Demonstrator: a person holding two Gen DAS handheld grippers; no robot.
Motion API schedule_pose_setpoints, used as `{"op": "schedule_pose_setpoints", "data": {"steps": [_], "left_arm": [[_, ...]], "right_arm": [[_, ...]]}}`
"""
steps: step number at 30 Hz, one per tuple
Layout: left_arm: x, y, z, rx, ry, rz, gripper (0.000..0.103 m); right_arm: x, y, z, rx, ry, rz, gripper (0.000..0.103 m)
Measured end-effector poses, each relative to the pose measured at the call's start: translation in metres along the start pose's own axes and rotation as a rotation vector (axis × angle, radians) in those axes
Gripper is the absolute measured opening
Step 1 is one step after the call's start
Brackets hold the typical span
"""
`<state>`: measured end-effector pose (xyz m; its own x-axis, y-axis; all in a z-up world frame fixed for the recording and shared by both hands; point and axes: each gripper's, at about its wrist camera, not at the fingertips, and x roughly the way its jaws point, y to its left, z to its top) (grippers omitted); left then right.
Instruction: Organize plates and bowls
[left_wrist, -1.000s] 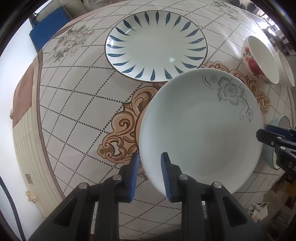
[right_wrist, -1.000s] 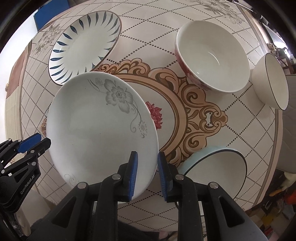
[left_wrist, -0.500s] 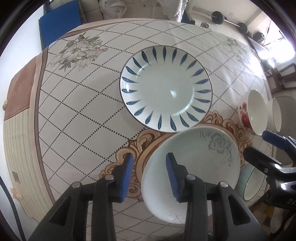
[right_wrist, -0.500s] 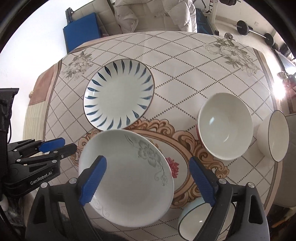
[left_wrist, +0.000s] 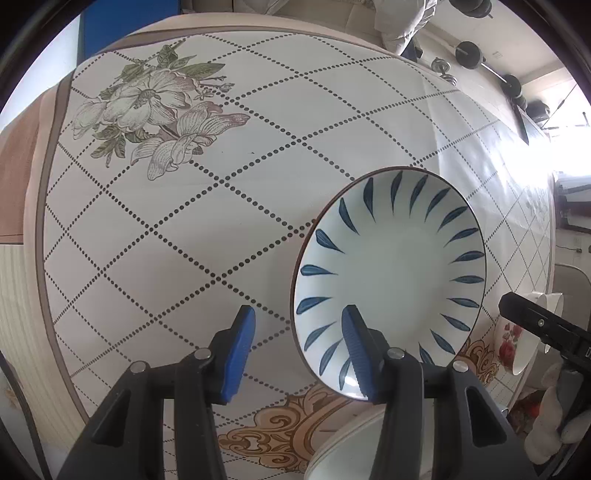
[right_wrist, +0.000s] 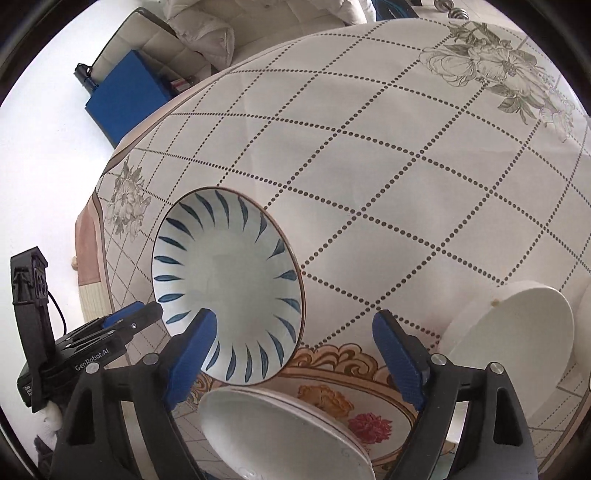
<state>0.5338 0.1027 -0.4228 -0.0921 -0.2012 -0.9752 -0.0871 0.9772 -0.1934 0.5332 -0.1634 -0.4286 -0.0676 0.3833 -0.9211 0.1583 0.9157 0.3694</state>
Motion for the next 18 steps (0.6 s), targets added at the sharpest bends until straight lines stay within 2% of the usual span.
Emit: {"op": "schedule_pose_setpoints", "data": {"steps": [1, 3, 7, 9, 11, 14, 16, 18], "left_arm": [[0.004, 0.002, 0.004, -0.003, 0.004, -0.005, 0.046], [0.01, 0.003, 0.01, -0.001, 0.01, -0.009, 0.045], [0.017, 0.0, 0.015, 0.017, 0.012, -0.032, 0.043], [0.021, -0.002, 0.017, 0.033, 0.02, -0.034, 0.035], [0.026, -0.006, 0.021, 0.041, 0.024, -0.032, 0.034], [0.032, -0.009, 0.021, 0.039, 0.032, -0.055, 0.025], [0.033, -0.008, 0.025, 0.038, 0.03, -0.058, 0.022], [0.034, -0.009, 0.026, 0.039, 0.022, -0.057, 0.022]], "right_arm": [[0.005, -0.002, 0.003, 0.013, 0.008, 0.011, 0.074], [0.015, -0.006, 0.01, 0.034, 0.026, 0.027, 0.067], [0.028, -0.005, 0.016, 0.029, 0.053, 0.052, 0.058], [0.032, -0.003, 0.017, 0.019, 0.061, 0.048, 0.053], [0.034, -0.001, 0.017, 0.01, 0.065, 0.04, 0.05], [0.037, -0.001, 0.016, 0.01, 0.076, 0.044, 0.036], [0.039, 0.0, 0.015, -0.005, 0.079, 0.019, 0.013], [0.039, 0.001, 0.013, -0.018, 0.079, 0.009, 0.011]]}}
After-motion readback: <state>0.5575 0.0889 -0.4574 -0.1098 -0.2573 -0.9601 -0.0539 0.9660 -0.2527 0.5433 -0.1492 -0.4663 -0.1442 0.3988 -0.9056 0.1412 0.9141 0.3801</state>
